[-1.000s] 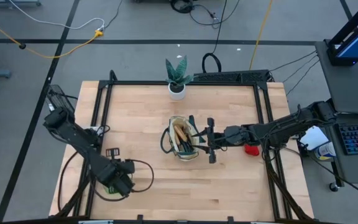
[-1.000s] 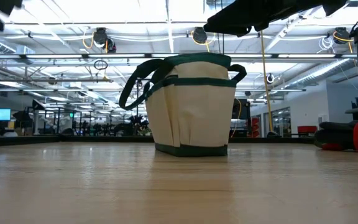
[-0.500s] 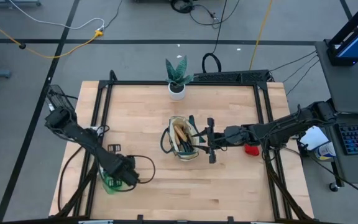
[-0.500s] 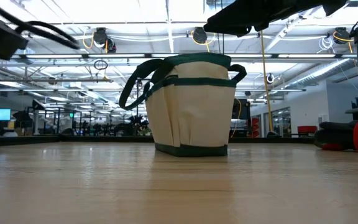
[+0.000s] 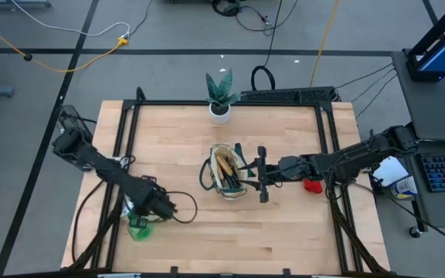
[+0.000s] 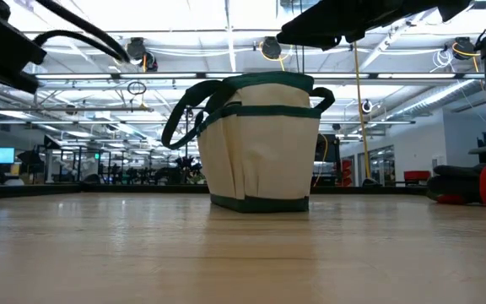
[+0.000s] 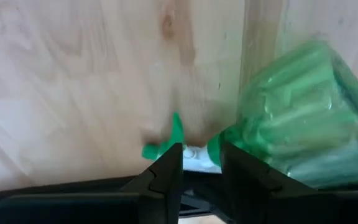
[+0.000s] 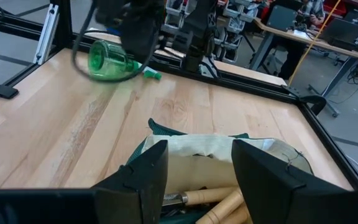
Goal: Pick & Place Garden tools in Gardening bag
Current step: Put the green spray bottle into the gardening bag
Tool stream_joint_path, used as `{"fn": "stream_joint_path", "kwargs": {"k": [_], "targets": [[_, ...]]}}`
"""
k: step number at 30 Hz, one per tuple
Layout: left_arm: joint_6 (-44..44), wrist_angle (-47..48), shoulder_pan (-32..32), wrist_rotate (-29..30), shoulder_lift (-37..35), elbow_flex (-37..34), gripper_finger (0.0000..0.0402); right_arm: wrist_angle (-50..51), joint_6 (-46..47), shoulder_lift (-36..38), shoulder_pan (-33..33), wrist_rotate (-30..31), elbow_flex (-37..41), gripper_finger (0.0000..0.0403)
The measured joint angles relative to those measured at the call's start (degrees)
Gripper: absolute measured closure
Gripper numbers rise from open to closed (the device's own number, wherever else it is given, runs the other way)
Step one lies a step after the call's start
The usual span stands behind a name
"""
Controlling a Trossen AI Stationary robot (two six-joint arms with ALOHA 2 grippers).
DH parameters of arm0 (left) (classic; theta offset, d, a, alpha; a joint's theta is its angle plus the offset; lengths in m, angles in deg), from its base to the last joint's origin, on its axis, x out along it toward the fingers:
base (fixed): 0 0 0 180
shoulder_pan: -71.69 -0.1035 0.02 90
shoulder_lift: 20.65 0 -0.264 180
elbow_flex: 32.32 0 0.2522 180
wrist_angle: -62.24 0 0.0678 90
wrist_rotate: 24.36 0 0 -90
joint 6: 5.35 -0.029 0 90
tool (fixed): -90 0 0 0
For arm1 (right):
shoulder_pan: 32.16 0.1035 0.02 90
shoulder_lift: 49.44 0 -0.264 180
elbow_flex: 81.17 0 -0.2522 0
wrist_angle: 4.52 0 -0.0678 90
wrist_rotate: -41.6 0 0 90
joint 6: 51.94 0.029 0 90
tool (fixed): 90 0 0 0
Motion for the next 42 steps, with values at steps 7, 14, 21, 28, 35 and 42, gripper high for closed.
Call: {"fn": "stream_joint_path", "kwargs": {"k": [7,14,21,28,35,42], "targets": [[7.12,-8.72,-0.5,3.31,-12.97,-8.8,0.0291,0.28,0.0,-0.01,0.0,-0.01,0.0,0.0232],[9.36,-16.02,-0.5,3.74,-19.61,-17.11,0.0291,0.2,0.0,-0.02,0.0,0.0,0.0,0.0232],[11.03,-16.21,-0.5,1.44,-19.62,-21.11,0.0291,0.15,0.0,-0.02,0.0,0.0,0.0,0.0232],[13.97,-20.16,-0.45,0.73,-19.62,-23.4,0.0291,-0.04,0.0,-0.36,0.01,0.0,0.0,0.0232],[14.08,-27.47,-0.45,0.76,-19.62,-26.89,0.0291,0.14,0.0,-0.59,-0.02,0.0,0.04,0.0232],[13.74,-27.27,-0.43,1.51,-19.62,-27.73,0.0291,-0.04,-0.02,-0.59,-0.02,0.0,0.04,0.0232]]}}
